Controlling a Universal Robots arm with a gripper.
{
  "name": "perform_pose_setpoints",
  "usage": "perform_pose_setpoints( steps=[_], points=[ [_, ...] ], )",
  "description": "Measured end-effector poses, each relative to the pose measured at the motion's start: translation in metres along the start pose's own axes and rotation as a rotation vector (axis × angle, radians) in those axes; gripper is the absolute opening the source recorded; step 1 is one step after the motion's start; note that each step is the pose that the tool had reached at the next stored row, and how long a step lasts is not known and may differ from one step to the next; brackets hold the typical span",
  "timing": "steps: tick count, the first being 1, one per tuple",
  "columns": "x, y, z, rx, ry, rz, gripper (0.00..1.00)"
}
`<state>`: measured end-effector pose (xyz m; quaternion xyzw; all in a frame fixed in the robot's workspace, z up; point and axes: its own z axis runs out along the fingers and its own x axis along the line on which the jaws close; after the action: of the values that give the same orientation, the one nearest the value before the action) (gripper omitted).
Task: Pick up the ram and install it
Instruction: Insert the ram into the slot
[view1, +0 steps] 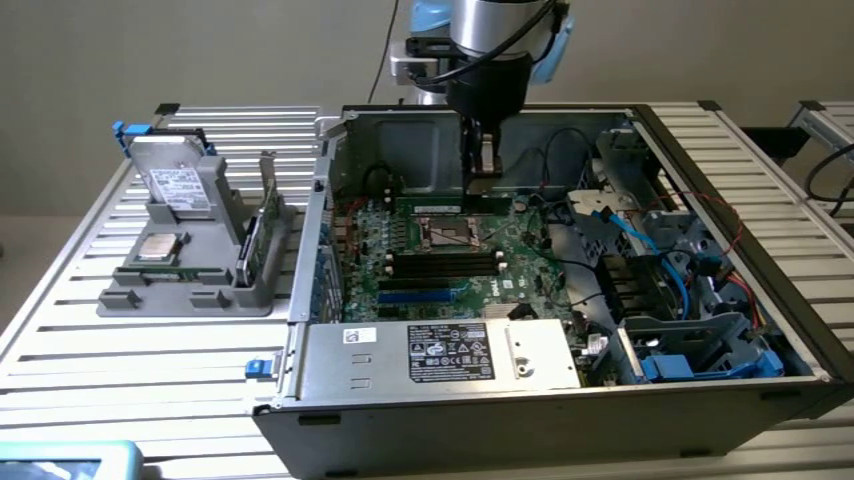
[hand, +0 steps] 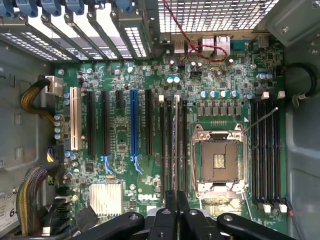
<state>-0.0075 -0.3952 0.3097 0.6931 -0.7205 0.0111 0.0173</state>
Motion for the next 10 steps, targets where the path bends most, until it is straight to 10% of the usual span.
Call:
perform_pose_setpoints(
  steps=[4,10],
  points=[
    [0.0003,0.0000,0.0018,0.0049,0.0133,0.000,0.12],
    [-0.0001,0.0022,0.0049,0.0114,0.0145,0.001,0.12]
  ],
)
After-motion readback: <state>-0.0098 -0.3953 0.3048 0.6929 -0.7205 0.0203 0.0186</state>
